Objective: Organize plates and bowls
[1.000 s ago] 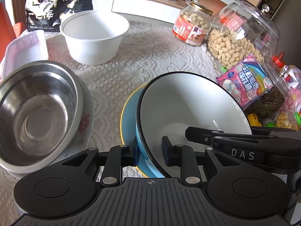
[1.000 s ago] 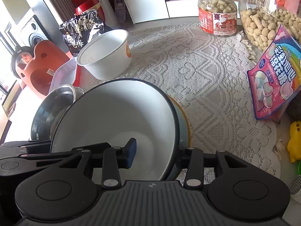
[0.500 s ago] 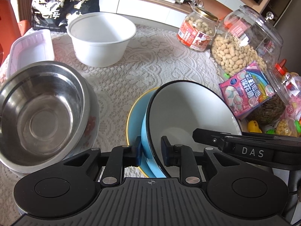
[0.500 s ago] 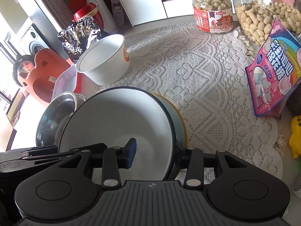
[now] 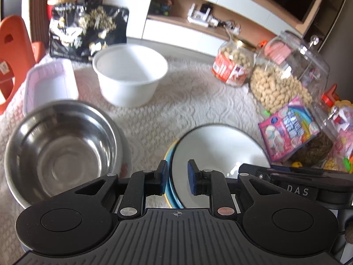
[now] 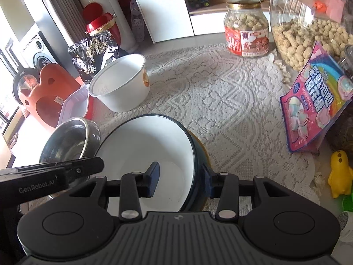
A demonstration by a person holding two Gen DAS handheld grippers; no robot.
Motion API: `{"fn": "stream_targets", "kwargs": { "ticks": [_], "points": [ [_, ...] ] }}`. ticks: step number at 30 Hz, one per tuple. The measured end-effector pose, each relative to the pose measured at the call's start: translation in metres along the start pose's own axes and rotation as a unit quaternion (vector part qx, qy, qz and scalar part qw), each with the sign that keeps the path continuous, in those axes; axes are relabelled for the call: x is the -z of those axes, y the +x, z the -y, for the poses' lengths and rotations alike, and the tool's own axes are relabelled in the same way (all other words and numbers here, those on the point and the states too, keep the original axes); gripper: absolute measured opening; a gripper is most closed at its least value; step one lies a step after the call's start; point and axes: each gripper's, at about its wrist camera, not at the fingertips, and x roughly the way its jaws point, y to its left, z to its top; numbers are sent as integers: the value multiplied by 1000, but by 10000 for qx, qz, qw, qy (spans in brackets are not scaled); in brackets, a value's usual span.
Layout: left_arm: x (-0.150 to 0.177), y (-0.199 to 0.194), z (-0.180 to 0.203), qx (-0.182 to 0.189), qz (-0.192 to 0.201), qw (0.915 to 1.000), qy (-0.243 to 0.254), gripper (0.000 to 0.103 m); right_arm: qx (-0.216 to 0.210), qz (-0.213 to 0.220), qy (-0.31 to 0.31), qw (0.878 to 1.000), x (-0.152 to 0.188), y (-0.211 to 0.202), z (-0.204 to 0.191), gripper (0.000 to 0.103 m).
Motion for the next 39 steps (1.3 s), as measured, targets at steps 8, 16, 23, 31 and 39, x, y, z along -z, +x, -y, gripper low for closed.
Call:
{"fn": "stream_targets", "kwargs": {
  "ticks": [8, 16, 23, 31, 39],
  "points": [
    [-1, 16, -2, -226, -171, 9996, 42, 22, 65, 395, -17, 9992, -5, -13, 2, 42],
    [5, 49, -6, -209, -610, 9979, 1, 23, -79, -417, 723, 9965, -4, 33, 27, 44],
    [4, 64, -9, 152, -864, 9960, -178, 36, -535, -685, 945, 9917, -6, 51, 32, 44],
    [-2, 64, -8, 370, -849, 9957, -5, 37, -376, -475, 456, 9971, -10, 51, 27, 44],
    [-41, 24, -35, 822, -553, 9945, 326, 29, -509, -187, 938, 9941, -10, 39, 38, 44]
  ]
}}
